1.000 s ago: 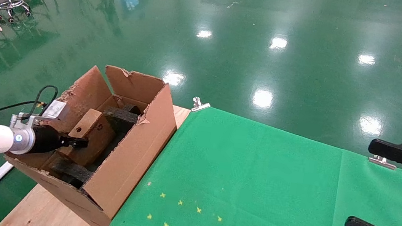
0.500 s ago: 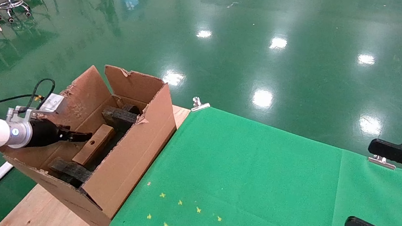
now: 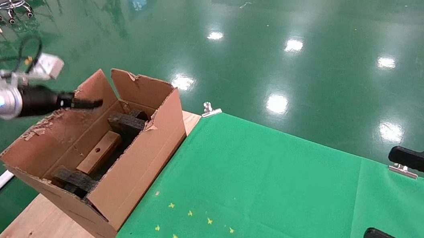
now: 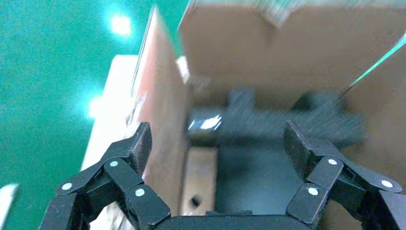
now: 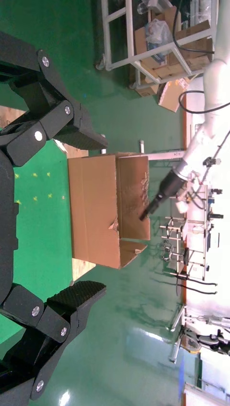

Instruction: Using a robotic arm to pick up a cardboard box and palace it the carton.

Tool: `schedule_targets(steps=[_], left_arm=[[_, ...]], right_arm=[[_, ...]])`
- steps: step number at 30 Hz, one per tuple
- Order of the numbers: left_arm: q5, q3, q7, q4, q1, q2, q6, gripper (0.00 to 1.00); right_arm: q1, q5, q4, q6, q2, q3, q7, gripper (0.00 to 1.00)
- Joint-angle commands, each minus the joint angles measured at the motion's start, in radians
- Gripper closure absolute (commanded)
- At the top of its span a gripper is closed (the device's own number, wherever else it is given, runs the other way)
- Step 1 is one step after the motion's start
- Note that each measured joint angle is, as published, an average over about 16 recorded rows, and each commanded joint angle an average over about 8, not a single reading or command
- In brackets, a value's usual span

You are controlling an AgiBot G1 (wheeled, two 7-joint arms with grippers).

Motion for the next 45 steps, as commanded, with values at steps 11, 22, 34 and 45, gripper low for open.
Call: schedule_targets(steps=[11, 22, 34, 45], left_arm=[[-0.181, -0.09, -0.178, -0.169, -0.004, -0.073, 0.351, 0.0], [-0.325, -0.152, -0.285, -0.245, 0.051, -0.087, 0.522, 0.0], [-0.376, -0.154, -0.228, -0.352, 0.106, -0.083, 0.521, 0.0], [-0.461, -0.158, -0.148, -0.518, 0.187, -0.076, 0.529, 0.0]], right_arm=[[0.0, 0.0, 0.0, 0.0, 0.0, 0.0, 0.0, 0.0], [0.0, 0.0, 0.0, 0.0, 0.0, 0.0, 0.0, 0.0], [0.0, 0.0, 0.0, 0.0, 0.0, 0.0, 0.0, 0.0], [0.0, 0.0, 0.0, 0.0, 0.0, 0.0, 0.0, 0.0]])
